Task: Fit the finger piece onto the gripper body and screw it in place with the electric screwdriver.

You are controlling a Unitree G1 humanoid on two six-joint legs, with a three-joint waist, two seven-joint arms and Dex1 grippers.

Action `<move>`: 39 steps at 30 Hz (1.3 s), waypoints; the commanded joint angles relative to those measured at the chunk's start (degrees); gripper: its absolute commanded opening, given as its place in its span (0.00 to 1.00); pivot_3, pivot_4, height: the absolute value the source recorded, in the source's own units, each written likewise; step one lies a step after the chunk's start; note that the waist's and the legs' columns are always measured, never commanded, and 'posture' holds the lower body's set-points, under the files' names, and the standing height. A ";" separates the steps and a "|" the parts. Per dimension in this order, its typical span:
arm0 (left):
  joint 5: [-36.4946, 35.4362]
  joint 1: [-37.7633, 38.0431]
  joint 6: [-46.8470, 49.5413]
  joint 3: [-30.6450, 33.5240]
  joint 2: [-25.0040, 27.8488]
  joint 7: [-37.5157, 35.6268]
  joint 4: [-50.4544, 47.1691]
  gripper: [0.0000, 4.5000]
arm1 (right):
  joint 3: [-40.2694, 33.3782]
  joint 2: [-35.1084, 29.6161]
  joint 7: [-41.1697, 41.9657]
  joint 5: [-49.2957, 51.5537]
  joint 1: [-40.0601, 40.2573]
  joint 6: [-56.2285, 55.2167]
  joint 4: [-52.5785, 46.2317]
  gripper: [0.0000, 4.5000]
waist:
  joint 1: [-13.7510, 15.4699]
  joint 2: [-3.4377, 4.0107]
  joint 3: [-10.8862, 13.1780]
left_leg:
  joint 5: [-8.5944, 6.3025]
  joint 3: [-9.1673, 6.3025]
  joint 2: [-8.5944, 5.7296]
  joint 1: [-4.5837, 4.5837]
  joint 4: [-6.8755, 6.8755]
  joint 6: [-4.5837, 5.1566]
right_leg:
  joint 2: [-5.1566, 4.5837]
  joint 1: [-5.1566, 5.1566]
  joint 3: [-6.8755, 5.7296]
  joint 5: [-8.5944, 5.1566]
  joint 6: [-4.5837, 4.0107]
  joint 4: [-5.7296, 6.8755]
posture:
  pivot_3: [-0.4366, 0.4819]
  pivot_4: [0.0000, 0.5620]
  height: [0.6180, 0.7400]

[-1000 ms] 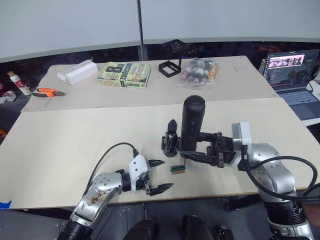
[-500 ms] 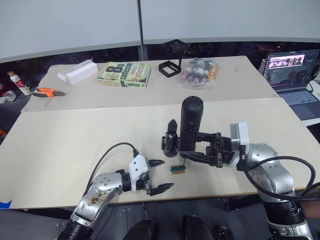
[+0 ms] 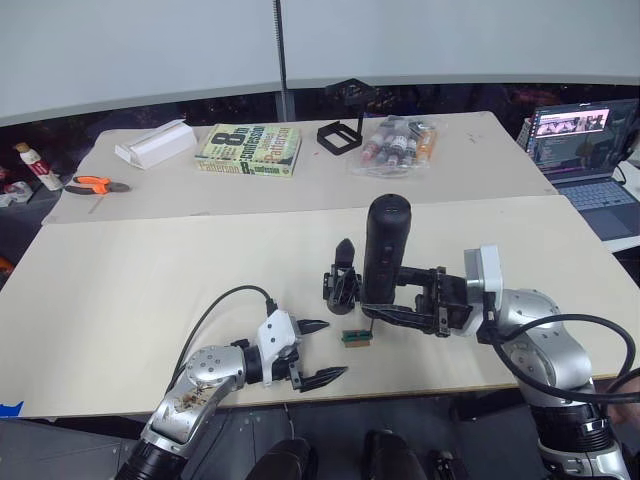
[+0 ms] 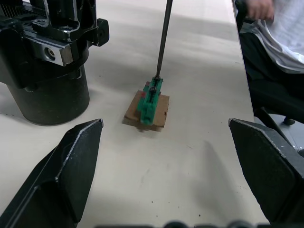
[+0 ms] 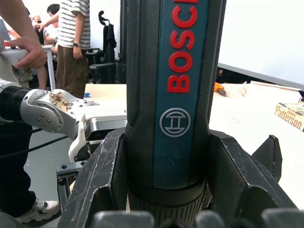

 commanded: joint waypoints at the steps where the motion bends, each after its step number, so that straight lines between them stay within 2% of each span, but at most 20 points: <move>1: -0.21 0.22 -0.80 0.05 -0.23 -0.13 -0.66 1.00 | -1.58 -0.12 0.03 1.65 -0.21 -1.87 -1.89 0.43 | 0.00 0.00 0.00 | 0.00 0.00 0.00 0.00 0.00 0.00 | 0.00 0.00 0.00 0.00 0.00 0.00 | 0.48 0.27 1.00; 39: -0.68 -1.49 -2.25 1.18 -0.54 -0.95 0.12 1.00 | 0.68 -0.29 -2.35 0.47 0.18 -1.00 -0.16 0.43 | 0.02 -0.02 -0.02 | 0.00 0.00 0.00 0.06 0.00 0.00 | 0.00 0.05 0.00 0.00 0.00 0.00 | 0.48 0.27 1.00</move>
